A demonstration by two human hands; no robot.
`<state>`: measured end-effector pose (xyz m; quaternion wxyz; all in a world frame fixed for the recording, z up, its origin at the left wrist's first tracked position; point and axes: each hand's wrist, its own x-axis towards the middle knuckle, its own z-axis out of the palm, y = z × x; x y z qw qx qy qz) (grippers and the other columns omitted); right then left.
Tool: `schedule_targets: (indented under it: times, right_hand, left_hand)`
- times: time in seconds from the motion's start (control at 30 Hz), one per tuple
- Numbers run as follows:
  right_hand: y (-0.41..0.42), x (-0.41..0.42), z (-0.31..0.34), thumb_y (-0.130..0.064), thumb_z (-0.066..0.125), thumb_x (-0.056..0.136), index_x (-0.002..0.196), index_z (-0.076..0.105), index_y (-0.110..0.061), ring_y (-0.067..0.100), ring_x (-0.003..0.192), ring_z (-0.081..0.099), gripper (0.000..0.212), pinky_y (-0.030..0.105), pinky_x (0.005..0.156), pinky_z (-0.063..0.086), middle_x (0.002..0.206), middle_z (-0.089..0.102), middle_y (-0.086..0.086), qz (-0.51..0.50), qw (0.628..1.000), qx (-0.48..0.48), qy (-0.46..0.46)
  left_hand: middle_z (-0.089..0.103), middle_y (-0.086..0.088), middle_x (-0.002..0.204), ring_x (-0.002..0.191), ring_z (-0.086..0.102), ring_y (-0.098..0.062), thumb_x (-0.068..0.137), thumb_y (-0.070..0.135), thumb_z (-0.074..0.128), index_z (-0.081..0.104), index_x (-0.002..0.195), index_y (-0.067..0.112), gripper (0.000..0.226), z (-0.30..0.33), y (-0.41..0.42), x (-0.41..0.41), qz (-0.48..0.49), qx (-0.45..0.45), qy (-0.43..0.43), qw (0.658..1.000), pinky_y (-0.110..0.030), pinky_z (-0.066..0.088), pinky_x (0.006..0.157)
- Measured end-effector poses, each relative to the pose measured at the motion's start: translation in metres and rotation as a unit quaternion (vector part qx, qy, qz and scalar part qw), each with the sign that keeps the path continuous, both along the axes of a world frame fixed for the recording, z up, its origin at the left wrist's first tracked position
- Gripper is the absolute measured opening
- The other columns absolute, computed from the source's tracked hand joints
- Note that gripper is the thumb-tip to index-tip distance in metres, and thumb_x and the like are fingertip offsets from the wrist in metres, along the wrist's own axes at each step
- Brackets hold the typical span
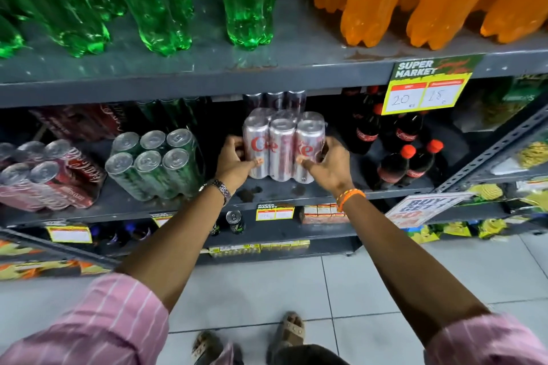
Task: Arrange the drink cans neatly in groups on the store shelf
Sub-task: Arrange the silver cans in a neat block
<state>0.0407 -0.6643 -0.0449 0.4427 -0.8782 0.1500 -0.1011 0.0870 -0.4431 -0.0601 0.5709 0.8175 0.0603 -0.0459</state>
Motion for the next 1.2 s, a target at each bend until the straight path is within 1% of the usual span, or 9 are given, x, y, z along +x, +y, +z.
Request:
schedule_targets:
  times: [0.27,0.37,0.47,0.53,0.67,0.77,0.97,1.07,1.2]
  right_hand:
    - [0.012,-0.029,-0.027,-0.028,0.091,0.059,0.108,0.059,-0.014,0.016,0.095,0.067,0.060,0.034,0.085,0.059,0.105,0.069,0.001,-0.013,1.000,0.002,0.001]
    - [0.012,-0.032,-0.019,-0.036,0.093,0.054,0.110,0.056,-0.013,0.017,0.098,0.066,0.071,0.028,0.085,0.055,0.108,0.068,0.001,-0.016,1.000,0.011,0.003]
    - [0.017,-0.033,0.001,-0.047,0.091,0.052,0.116,0.052,-0.015,0.012,0.098,0.061,0.082,0.019,0.085,0.046,0.112,0.062,-0.002,-0.064,0.996,0.051,-0.040]
    - [0.027,-0.036,0.008,-0.046,0.089,0.057,0.117,0.054,-0.012,0.019,0.103,0.063,0.076,0.024,0.087,0.048,0.115,0.064,0.004,-0.090,0.993,0.052,-0.048]
    - [0.045,-0.039,0.014,-0.042,0.079,0.074,0.105,0.063,-0.005,0.036,0.106,0.064,0.051,0.040,0.086,0.053,0.109,0.069,0.016,-0.115,0.993,-0.020,-0.001]
    - [0.043,-0.026,0.021,-0.029,0.075,0.079,0.101,0.064,-0.001,0.038,0.107,0.063,0.038,0.038,0.084,0.051,0.109,0.069,0.021,-0.089,0.994,-0.057,0.021]
    - [0.003,0.025,0.034,-0.024,0.078,0.076,0.112,0.068,-0.003,0.026,0.110,0.063,0.043,0.040,0.101,0.050,0.114,0.069,0.015,0.029,0.994,-0.028,0.100]
    - [-0.008,0.043,0.036,-0.008,0.082,0.070,0.108,0.070,-0.004,0.013,0.093,0.059,0.040,0.025,0.084,0.050,0.097,0.068,0.003,0.033,0.996,0.008,0.088]
    - [-0.012,0.053,0.040,-0.013,0.079,0.072,0.103,0.074,-0.009,0.010,0.089,0.061,0.031,0.021,0.075,0.044,0.094,0.074,0.004,0.037,0.994,-0.014,0.101]
  left_hand:
    - [0.070,-0.005,0.105,0.094,0.068,-0.019,0.063,0.010,0.084,0.046,0.103,0.019,0.056,-0.016,0.010,-0.025,-0.022,0.111,-0.020,0.993,-0.039,0.058,0.081]
    - [0.062,0.006,0.095,0.085,0.061,-0.013,0.058,0.021,0.077,0.043,0.105,0.025,0.058,0.004,0.016,-0.020,-0.044,0.115,0.013,0.992,-0.028,0.049,0.070]
    - [0.052,-0.002,0.118,0.104,0.051,-0.016,0.059,0.016,0.056,0.040,0.131,0.011,0.074,0.036,0.005,0.004,-0.038,-0.022,0.028,0.999,-0.021,0.046,0.078]
    - [0.047,-0.008,0.133,0.112,0.047,-0.013,0.069,0.010,0.049,0.042,0.138,0.006,0.069,0.055,-0.008,0.020,-0.058,-0.072,0.022,0.996,-0.014,0.044,0.084]
    - [0.058,-0.014,0.134,0.121,0.054,-0.027,0.082,0.009,0.043,0.059,0.128,0.007,0.049,0.064,-0.025,0.036,-0.122,-0.022,0.044,0.991,-0.028,0.039,0.097]
    - [0.062,-0.012,0.134,0.115,0.057,-0.026,0.085,0.006,0.042,0.062,0.127,0.011,0.047,0.057,-0.020,0.032,-0.088,-0.007,0.042,0.995,-0.029,0.043,0.097]
    - [0.057,-0.010,0.134,0.123,0.055,-0.021,0.085,0.011,0.047,0.062,0.124,0.016,0.042,0.045,-0.003,0.000,-0.033,-0.003,-0.020,0.999,-0.036,0.045,0.105]
    - [0.058,-0.001,0.111,0.110,0.058,-0.002,0.085,0.018,0.049,0.067,0.107,0.027,0.030,0.046,-0.006,-0.026,-0.036,-0.024,-0.064,0.997,-0.023,0.048,0.088]
    - [0.049,0.002,0.126,0.122,0.052,-0.019,0.075,0.025,0.051,0.060,0.124,0.025,0.050,0.044,-0.001,-0.041,-0.020,-0.051,-0.030,0.998,-0.035,0.043,0.106]
